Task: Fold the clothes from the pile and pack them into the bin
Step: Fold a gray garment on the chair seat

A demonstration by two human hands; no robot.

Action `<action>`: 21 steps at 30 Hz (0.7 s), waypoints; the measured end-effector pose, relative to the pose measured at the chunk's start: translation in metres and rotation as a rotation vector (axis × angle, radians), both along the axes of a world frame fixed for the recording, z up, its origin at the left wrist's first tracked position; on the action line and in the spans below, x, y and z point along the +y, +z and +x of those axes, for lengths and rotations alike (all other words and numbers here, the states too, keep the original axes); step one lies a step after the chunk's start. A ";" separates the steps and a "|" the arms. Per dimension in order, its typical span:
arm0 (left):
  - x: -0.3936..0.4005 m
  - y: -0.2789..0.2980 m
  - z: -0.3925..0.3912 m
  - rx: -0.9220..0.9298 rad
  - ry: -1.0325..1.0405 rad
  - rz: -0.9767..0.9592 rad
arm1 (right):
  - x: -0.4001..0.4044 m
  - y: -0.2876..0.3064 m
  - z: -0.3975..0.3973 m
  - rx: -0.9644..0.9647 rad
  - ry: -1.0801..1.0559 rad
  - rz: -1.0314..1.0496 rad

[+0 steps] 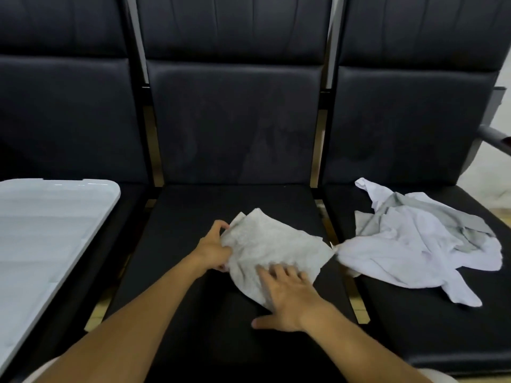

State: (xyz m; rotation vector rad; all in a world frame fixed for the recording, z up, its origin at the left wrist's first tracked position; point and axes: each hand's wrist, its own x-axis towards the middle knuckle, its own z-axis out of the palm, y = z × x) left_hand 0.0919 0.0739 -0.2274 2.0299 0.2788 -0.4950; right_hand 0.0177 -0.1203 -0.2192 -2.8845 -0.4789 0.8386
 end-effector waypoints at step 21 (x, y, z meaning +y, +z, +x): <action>0.353 0.152 -0.498 -0.191 1.154 0.013 | 0.404 0.123 -0.192 -0.031 0.978 0.442</action>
